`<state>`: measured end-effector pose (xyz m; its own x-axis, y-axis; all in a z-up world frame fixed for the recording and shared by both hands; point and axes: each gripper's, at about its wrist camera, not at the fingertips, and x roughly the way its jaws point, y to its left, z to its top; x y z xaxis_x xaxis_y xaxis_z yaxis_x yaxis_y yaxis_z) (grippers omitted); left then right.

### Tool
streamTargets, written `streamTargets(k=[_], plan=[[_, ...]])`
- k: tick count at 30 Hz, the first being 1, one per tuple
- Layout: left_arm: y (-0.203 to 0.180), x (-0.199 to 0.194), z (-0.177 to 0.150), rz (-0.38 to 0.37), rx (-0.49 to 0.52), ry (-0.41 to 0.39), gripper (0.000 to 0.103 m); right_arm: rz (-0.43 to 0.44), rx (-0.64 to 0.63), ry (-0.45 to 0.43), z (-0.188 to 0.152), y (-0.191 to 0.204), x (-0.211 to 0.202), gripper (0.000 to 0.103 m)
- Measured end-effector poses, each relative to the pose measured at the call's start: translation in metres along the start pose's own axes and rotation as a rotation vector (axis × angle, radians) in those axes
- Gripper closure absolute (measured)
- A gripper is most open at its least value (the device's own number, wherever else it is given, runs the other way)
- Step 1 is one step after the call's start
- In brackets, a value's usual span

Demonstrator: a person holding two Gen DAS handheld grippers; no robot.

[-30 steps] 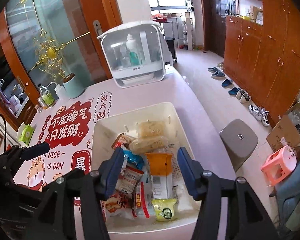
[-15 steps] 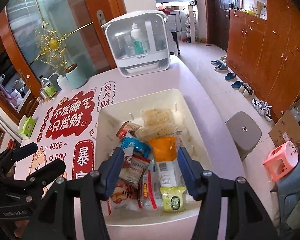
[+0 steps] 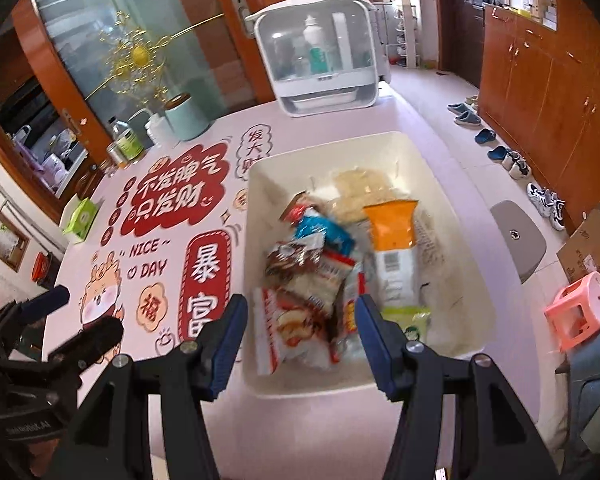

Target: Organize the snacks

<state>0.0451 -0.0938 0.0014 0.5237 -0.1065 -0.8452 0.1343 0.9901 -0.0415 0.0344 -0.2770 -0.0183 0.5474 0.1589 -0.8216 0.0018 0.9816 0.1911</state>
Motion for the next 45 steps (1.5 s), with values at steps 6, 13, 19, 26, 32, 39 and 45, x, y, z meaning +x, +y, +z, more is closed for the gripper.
streamTargets(k=[6, 13, 19, 26, 32, 39, 45], plan=[[0.020, -0.031, -0.014, 0.041, -0.078, -0.050, 0.004, 0.021, -0.034, -0.022, -0.008, 0.026, -0.023, 0.047], [0.043, -0.058, -0.016, 0.118, -0.161, -0.108, 0.004, 0.006, -0.098, -0.075, -0.008, 0.058, -0.050, 0.047], [0.055, -0.068, -0.022, 0.160, -0.181, -0.118, 0.004, 0.007, -0.125, -0.084, -0.010, 0.074, -0.056, 0.046], [0.062, -0.067, -0.024, 0.173, -0.190, -0.106, 0.004, 0.016, -0.147, -0.083, -0.009, 0.085, -0.055, 0.046], [0.067, -0.066, -0.024, 0.177, -0.198, -0.100, 0.004, 0.028, -0.158, -0.067, -0.009, 0.092, -0.051, 0.046], [0.068, -0.065, -0.021, 0.180, -0.196, -0.102, 0.004, 0.024, -0.158, -0.073, -0.009, 0.095, -0.050, 0.046], [0.067, -0.064, -0.021, 0.180, -0.195, -0.098, 0.004, 0.020, -0.160, -0.072, -0.009, 0.096, -0.048, 0.046]])
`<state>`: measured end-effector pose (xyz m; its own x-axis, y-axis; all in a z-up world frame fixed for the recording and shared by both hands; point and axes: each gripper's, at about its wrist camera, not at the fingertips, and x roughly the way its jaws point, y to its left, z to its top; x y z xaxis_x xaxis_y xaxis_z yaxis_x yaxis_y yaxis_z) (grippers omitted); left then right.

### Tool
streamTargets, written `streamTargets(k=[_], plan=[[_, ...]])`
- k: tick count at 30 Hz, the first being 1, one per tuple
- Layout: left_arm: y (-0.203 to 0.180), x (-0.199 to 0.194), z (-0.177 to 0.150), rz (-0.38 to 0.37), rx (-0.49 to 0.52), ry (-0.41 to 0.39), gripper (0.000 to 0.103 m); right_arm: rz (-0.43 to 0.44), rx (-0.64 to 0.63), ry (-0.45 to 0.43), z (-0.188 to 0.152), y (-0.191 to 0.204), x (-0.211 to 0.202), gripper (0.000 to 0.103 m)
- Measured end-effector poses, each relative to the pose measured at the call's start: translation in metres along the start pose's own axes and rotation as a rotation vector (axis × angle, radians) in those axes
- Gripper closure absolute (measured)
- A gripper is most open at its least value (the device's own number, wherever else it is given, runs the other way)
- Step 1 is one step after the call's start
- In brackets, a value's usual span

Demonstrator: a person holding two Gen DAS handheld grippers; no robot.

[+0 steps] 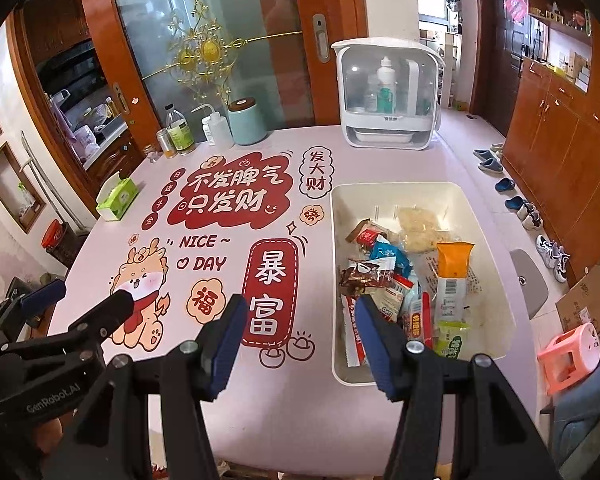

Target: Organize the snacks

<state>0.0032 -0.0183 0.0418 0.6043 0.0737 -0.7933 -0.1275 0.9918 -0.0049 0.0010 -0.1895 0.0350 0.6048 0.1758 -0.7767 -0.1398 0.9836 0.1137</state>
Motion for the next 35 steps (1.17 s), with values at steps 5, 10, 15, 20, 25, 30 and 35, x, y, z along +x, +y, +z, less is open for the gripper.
streamTargets(k=[5, 10, 15, 20, 25, 30, 35], plan=[[0.001, 0.004, 0.002, -0.006, 0.009, 0.007, 0.004, -0.003, 0.003, 0.006, 0.000, 0.001, 0.003, 0.046], [0.005, 0.009, 0.003, -0.013, 0.014, 0.014, 0.004, -0.004, 0.004, 0.009, 0.000, 0.002, 0.005, 0.046], [0.004, 0.008, 0.003, -0.013, 0.017, 0.014, 0.004, -0.009, 0.006, 0.013, 0.000, 0.001, 0.008, 0.046], [0.004, 0.014, 0.000, -0.015, 0.022, 0.023, 0.004, -0.012, 0.008, 0.017, -0.001, 0.000, 0.009, 0.046], [0.003, 0.015, 0.000, -0.016, 0.025, 0.026, 0.004, -0.010, 0.008, 0.017, 0.000, 0.000, 0.010, 0.046], [0.002, 0.017, -0.001, -0.018, 0.026, 0.027, 0.004, -0.011, 0.008, 0.018, 0.000, 0.000, 0.010, 0.046], [0.002, 0.019, -0.001, -0.029, 0.029, 0.030, 0.004, -0.010, 0.010, 0.021, -0.001, 0.000, 0.012, 0.046]])
